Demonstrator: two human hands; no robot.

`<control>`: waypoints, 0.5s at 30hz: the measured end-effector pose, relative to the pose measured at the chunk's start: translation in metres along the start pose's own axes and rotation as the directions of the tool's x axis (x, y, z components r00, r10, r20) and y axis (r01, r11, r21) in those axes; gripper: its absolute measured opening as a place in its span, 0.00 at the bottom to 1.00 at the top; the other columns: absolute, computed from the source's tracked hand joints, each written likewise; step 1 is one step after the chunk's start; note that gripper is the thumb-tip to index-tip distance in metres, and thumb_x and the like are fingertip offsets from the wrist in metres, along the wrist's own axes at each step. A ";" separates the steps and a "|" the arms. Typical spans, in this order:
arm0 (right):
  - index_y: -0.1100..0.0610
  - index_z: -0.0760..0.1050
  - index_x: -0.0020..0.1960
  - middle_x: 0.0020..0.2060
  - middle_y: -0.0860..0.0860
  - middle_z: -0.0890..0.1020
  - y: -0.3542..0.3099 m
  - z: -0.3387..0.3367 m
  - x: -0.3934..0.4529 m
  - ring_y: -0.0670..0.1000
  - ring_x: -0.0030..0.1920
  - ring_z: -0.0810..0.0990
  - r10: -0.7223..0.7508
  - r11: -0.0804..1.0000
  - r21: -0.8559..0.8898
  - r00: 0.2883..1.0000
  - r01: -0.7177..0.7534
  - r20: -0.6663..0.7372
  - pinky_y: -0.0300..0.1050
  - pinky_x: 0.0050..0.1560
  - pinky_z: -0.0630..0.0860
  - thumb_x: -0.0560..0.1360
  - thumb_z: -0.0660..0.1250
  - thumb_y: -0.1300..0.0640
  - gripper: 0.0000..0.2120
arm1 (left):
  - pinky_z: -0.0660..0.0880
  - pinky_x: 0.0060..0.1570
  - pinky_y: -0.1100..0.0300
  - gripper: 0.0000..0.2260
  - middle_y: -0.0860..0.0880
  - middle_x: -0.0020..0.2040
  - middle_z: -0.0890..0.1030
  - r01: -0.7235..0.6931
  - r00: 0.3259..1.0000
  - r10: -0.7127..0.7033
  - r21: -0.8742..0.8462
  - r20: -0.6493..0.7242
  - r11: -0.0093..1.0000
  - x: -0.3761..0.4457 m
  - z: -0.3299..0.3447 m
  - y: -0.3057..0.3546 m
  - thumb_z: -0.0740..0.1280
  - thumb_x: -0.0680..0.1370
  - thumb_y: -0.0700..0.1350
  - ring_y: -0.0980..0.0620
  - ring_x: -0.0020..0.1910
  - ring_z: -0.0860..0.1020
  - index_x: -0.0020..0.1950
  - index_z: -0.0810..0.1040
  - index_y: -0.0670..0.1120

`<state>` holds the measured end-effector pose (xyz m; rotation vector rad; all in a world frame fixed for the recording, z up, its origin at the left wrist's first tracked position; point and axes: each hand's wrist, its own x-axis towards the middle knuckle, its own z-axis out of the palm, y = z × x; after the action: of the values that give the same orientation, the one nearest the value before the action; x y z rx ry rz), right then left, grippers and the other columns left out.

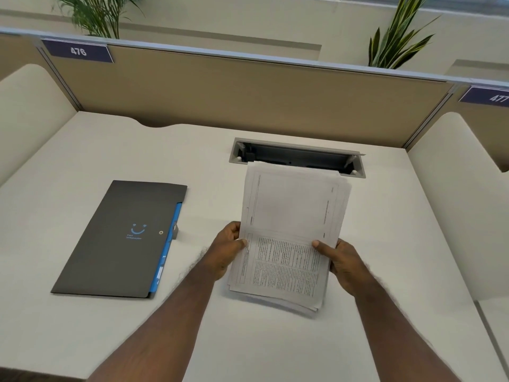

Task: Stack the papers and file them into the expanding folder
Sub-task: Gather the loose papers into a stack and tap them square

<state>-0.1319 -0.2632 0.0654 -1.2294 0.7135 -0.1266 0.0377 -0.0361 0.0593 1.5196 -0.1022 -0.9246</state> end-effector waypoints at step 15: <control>0.54 0.85 0.46 0.46 0.53 0.87 -0.027 0.035 -0.002 0.53 0.50 0.84 -0.260 0.964 -0.068 0.964 0.256 -0.054 0.52 0.53 0.80 0.66 0.78 0.59 0.10 | 0.74 0.60 0.50 0.17 0.47 0.57 0.83 -0.230 0.973 0.228 0.105 0.028 0.968 0.002 -0.008 0.041 0.69 0.73 0.37 0.46 0.59 0.78 0.61 0.78 0.47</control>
<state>-0.1067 -0.2436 0.0954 -1.3787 0.6114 -0.3624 0.0629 -0.0393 0.0932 1.5626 -0.3373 -0.7555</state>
